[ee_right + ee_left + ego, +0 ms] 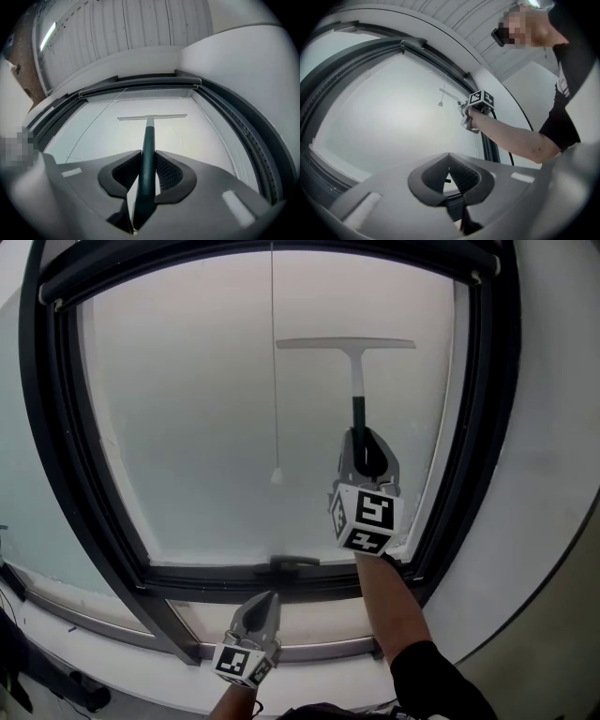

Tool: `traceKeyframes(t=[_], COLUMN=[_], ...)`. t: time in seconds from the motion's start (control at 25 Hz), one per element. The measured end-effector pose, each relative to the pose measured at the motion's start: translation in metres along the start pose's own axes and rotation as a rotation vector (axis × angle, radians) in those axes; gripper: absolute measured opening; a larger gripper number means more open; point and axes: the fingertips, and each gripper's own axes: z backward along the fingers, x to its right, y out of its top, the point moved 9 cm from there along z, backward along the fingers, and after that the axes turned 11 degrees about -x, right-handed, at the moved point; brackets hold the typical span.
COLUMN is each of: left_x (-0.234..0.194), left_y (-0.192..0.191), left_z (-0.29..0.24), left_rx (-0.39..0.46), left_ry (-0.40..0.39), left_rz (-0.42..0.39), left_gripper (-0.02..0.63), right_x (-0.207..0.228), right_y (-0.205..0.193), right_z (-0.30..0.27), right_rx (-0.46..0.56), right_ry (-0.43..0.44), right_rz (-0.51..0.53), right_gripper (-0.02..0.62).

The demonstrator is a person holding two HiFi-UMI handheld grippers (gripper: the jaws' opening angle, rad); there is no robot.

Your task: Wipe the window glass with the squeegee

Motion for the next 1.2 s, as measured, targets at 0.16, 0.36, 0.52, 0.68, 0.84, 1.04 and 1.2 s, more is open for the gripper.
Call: traceKeyframes(t=[0.16,0.36,0.52,0.68,0.84,1.04,1.2], left_x=[-0.007,-0.004,-0.004,-0.003,-0.007,-0.009,-0.012], left_y=[0.007,0.017,0.018,0.013,0.008,0.005,0.001], left_z=[-0.002,-0.007,-0.009,-0.007,-0.004,-0.001,0.001], left_rx=[0.001,0.012,0.010,-0.009,-0.026,-0.029,-0.044], left_ry=[-0.010,-0.041,-0.067,-0.083,-0.082,-0.080,-0.076], left_rz=[-0.024,-0.014,-0.015,-0.020,-0.018,-0.011,-0.005], left_gripper=[-0.002,-0.002,-0.002,-0.002,-0.002,-0.002,-0.002], right_x=[-0.006,-0.009,-0.010,-0.012,-0.015,-0.017,-0.018], right_y=[-0.018,-0.030,-0.037,-0.048,-0.059,-0.072,-0.085], right_z=[0.011,0.021,0.027,0.033,0.035,0.040,0.045], right_rx=[-0.026,-0.046,-0.056,-0.077,-0.103,-0.128,-0.148], right_ry=[-0.011,-0.020,-0.033,-0.042,-0.032,-0.028,-0.036], right_rz=[-0.002,0.001,0.010,0.015,-0.018,-0.020,-0.029], right_gripper=[0.095,0.095,0.095,0.095,0.095,0.095,0.095])
